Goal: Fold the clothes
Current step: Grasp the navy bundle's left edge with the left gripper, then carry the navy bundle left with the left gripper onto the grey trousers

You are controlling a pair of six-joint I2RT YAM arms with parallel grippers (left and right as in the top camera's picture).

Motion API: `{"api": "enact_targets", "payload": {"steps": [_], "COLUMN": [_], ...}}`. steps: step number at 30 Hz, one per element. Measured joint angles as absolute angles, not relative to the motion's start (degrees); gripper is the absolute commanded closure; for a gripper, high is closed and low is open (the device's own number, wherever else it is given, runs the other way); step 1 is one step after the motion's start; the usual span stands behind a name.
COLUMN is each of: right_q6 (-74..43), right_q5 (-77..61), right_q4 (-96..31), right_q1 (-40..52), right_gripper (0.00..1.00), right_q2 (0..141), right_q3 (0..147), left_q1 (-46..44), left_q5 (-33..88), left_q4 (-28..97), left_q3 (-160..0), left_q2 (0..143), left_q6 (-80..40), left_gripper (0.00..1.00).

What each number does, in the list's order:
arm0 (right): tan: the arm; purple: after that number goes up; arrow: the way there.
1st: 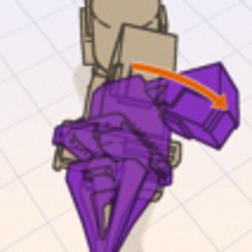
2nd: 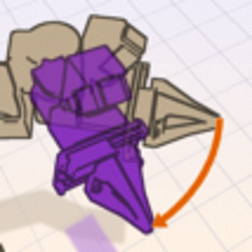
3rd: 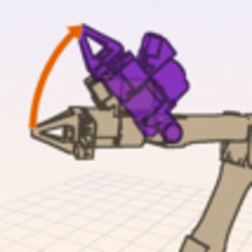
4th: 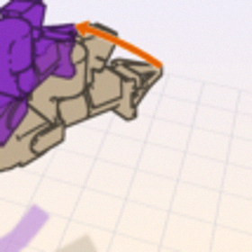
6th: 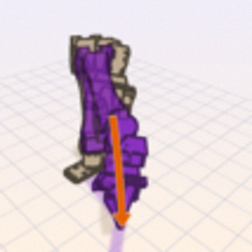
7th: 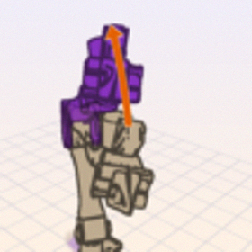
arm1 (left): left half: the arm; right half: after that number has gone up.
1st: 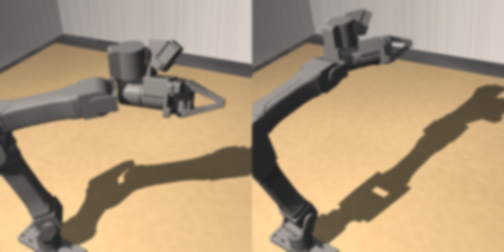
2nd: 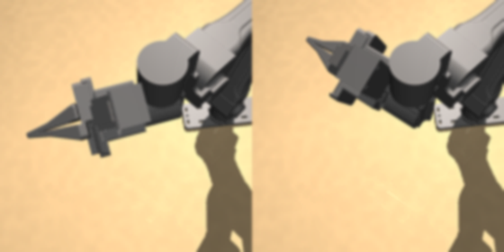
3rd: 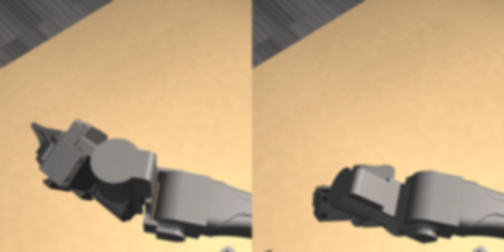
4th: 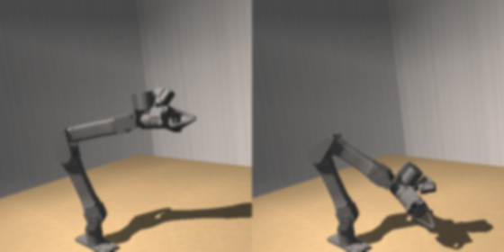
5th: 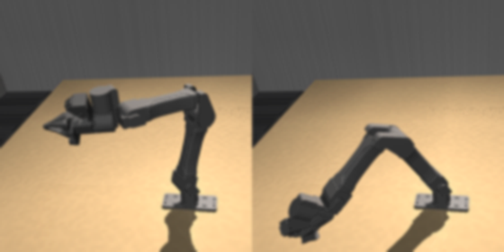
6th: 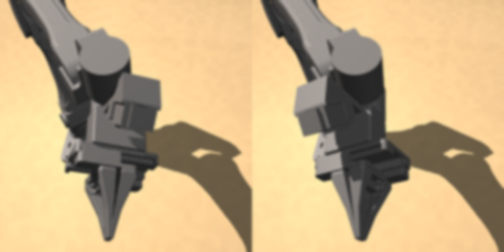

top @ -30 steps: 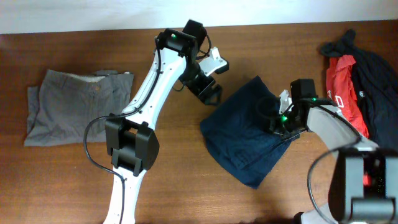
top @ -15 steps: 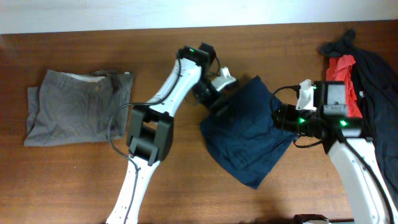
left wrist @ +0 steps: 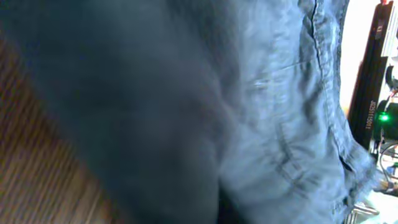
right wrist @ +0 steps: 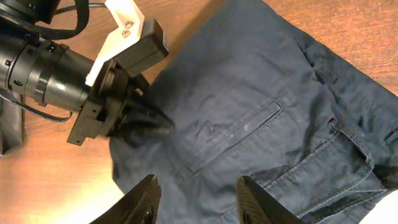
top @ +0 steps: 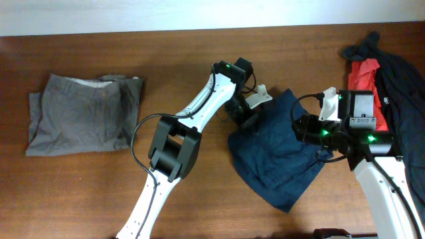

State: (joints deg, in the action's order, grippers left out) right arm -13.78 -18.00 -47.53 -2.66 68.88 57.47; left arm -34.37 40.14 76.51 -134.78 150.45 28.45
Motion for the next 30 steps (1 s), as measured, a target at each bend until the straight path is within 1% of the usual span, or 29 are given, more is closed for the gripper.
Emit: {"api": "enact_targets", "payload": {"steps": [7,12,15,19,24,30], "right_q6": [-13.74,-13.78,-13.74,-13.72,-13.74,-13.72], "right_q5": [-17.98,-17.98,-17.85,-17.82,-17.82,-17.82], "right_q4": [-47.70,-48.10,-48.29,-48.42,-48.45,-48.45], "right_q1": [-2.66,-2.66,-2.66,-2.66,-2.66,-2.66], "right_gripper": [0.56,0.55,0.55,0.56,0.56,0.56], "right_q2": [68.88,68.88,68.88,68.88,68.88,68.88], "right_q3": [57.47,57.47,57.47,57.47,57.47,57.47], "left_q1": [-33.54,-28.47,-22.15,-10.55,4.62,19.64], "left_q5": [40.29,40.29,40.27,39.42,38.50,37.89], "left_q4": [80.09,86.24,91.20,94.21,94.13,92.38], "left_q3": [-135.68,-141.27,-146.36,-152.73,-156.09,-156.35], "left_q2": [150.45,150.45,150.43,149.64,147.06,144.75], "left_q6": [27.44,26.06,24.91,19.31,10.17,-0.89], "left_gripper": [1.00,0.99,1.00,1.00,1.00,0.99]}}
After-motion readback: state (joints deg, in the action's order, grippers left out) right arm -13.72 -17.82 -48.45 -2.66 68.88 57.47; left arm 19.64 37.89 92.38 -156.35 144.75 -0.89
